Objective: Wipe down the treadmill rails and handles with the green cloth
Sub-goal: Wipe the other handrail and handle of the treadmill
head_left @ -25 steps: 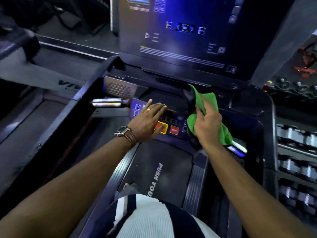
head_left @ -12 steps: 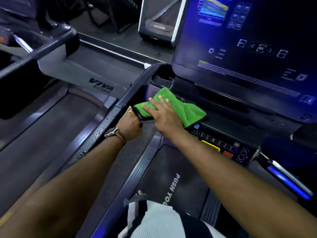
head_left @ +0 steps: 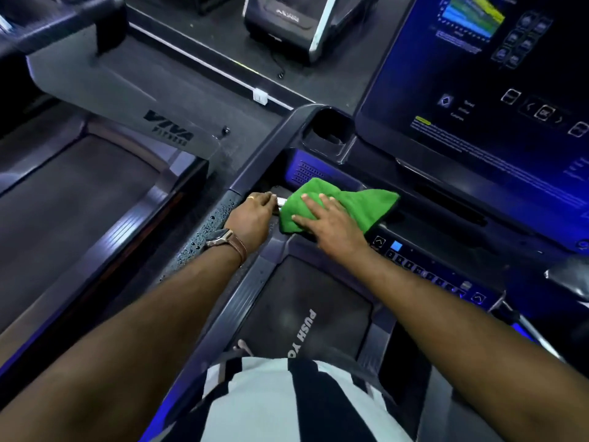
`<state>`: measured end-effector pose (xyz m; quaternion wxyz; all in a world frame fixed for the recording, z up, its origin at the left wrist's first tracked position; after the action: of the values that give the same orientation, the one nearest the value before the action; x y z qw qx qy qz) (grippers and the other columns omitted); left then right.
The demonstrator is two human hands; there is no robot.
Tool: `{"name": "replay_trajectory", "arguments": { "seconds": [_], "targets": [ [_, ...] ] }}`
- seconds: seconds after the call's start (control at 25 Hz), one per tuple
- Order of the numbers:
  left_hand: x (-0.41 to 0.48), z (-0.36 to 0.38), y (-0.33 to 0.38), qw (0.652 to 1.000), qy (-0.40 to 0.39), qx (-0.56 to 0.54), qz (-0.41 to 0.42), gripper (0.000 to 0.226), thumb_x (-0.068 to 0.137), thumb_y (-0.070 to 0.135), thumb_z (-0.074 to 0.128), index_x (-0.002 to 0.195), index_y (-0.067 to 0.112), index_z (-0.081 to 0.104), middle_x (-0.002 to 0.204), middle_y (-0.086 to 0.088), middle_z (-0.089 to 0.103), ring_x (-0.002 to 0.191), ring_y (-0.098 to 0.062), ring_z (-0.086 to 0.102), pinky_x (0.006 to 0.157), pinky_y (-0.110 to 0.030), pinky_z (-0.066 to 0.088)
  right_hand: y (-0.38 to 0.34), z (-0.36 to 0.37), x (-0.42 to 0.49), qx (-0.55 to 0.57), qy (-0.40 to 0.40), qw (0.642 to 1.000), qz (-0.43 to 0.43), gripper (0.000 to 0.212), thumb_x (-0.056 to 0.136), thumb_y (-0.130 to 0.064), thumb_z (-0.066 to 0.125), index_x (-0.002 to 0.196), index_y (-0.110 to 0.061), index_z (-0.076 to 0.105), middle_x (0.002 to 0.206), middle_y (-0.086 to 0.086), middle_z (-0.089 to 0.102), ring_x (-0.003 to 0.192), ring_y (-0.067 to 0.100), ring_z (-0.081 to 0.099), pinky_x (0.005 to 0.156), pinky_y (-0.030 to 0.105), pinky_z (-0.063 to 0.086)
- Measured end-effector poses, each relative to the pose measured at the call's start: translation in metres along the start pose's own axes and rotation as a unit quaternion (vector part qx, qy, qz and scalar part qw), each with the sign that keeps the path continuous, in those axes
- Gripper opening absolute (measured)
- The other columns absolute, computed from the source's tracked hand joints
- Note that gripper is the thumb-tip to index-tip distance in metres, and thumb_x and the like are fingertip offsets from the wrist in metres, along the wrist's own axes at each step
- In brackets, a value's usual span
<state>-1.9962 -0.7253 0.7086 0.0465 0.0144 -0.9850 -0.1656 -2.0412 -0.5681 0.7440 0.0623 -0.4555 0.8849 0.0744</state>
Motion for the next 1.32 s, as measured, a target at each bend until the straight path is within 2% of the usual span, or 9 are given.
{"name": "replay_trajectory", "arguments": {
  "seconds": [0.24, 0.4, 0.52, 0.64, 0.72, 0.8, 0.92, 1.12, 1.32],
  "targets": [
    [-0.001, 0.001, -0.005, 0.999, 0.045, -0.019, -0.006, 0.045, 0.076, 0.000, 0.056, 0.121, -0.001, 0.060, 0.122, -0.017, 0.063, 0.112, -0.034, 0.056, 0.092, -0.036, 0.049, -0.003, -0.005, 0.020, -0.005, -0.055, 0.995, -0.079, 0.046, 0.101, -0.016, 0.037, 0.143, -0.033, 0.048, 0.163, -0.002, 0.016, 0.145, 0.037, 0.024, 0.117, 0.042, 0.021],
    [0.001, -0.006, 0.000, 0.995, 0.099, -0.023, -0.007, 0.036, 0.073, -0.004, 0.054, 0.106, 0.005, 0.066, 0.108, -0.008, 0.068, 0.094, -0.032, 0.060, 0.070, -0.037, 0.054, 0.038, -0.020, -0.002, -0.032, -0.101, 0.988, -0.110, 0.037, 0.103, -0.031, 0.041, 0.137, -0.037, 0.053, 0.162, -0.007, 0.020, 0.133, 0.030, 0.046, 0.099, 0.035, 0.043],
    [-0.001, -0.012, 0.001, 0.991, 0.129, -0.028, -0.033, 0.033, 0.072, -0.002, 0.053, 0.099, 0.010, 0.068, 0.102, -0.005, 0.071, 0.085, -0.030, 0.062, 0.060, -0.034, 0.053, 0.036, -0.023, 0.010, -0.056, -0.122, 0.982, -0.130, 0.038, 0.101, -0.032, 0.044, 0.137, -0.042, 0.051, 0.161, -0.004, 0.025, 0.121, 0.030, 0.056, 0.083, 0.036, 0.047],
    [0.000, -0.008, 0.001, 0.993, 0.082, -0.028, -0.082, 0.046, 0.075, 0.002, 0.060, 0.119, 0.012, 0.061, 0.102, -0.009, 0.068, 0.085, -0.034, 0.063, 0.060, -0.035, 0.049, 0.011, -0.025, 0.043, -0.029, -0.086, 0.987, -0.133, 0.039, 0.095, -0.038, 0.052, 0.134, -0.043, 0.054, 0.142, 0.000, 0.050, 0.112, 0.032, 0.060, 0.083, 0.039, 0.048],
    [0.002, -0.003, -0.005, 0.987, 0.020, -0.007, -0.162, 0.067, 0.084, 0.014, 0.063, 0.144, 0.013, 0.035, 0.109, -0.015, 0.062, 0.088, -0.037, 0.063, 0.063, -0.040, 0.047, -0.010, -0.025, 0.062, -0.004, -0.075, 0.986, -0.151, 0.036, 0.091, -0.036, 0.057, 0.127, -0.039, 0.061, 0.120, -0.001, 0.059, 0.102, 0.032, 0.063, 0.078, 0.040, 0.050],
    [0.003, 0.000, -0.007, 0.981, 0.005, 0.006, -0.194, 0.072, 0.090, 0.017, 0.059, 0.150, 0.012, 0.020, 0.114, -0.017, 0.058, 0.091, -0.038, 0.062, 0.065, -0.043, 0.046, -0.011, -0.024, 0.071, 0.020, -0.084, 0.984, -0.153, 0.037, 0.088, -0.034, 0.061, 0.124, -0.038, 0.063, 0.123, -0.002, 0.062, 0.104, 0.032, 0.063, 0.083, 0.041, 0.052],
    [0.002, -0.004, -0.003, 0.979, 0.039, -0.007, -0.198, 0.062, 0.089, 0.004, 0.050, 0.146, 0.011, 0.030, 0.118, -0.018, 0.059, 0.093, -0.039, 0.062, 0.065, -0.042, 0.046, 0.029, -0.027, 0.057, 0.052, -0.119, 0.977, -0.169, 0.043, 0.080, -0.028, 0.071, 0.121, -0.040, 0.066, 0.137, -0.003, 0.059, 0.111, 0.026, 0.063, 0.097, 0.032, 0.048],
    [0.001, -0.009, -0.002, 0.979, 0.063, -0.011, -0.192, 0.038, 0.088, 0.002, 0.049, 0.125, 0.010, 0.050, 0.107, -0.016, 0.061, 0.085, -0.039, 0.063, 0.060, -0.040, 0.045, 0.087, -0.032, 0.032, 0.107, -0.189, 0.956, -0.197, 0.042, 0.074, -0.020, 0.081, 0.112, -0.035, 0.072, 0.133, 0.001, 0.059, 0.111, 0.015, 0.064, 0.093, 0.017, 0.043],
    [0.003, -0.008, -0.003, 0.978, 0.048, 0.001, -0.205, 0.031, 0.090, 0.013, 0.054, 0.121, 0.012, 0.052, 0.106, -0.014, 0.062, 0.089, -0.036, 0.063, 0.064, -0.040, 0.044, 0.028, -0.016, 0.077, 0.135, -0.109, 0.965, -0.199, 0.038, 0.082, -0.043, 0.073, 0.119, -0.030, 0.071, 0.118, 0.008, 0.070, 0.101, 0.029, 0.068, 0.093, 0.037, 0.052]
  ]
}}
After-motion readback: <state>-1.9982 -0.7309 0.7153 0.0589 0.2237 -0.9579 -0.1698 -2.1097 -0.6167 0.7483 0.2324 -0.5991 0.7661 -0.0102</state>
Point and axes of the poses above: each hand's wrist, its own x-axis towards the middle knuckle, its own z-axis out of the palm, y = z × x, the point moved 5 cm from there along x, towards the middle knuckle
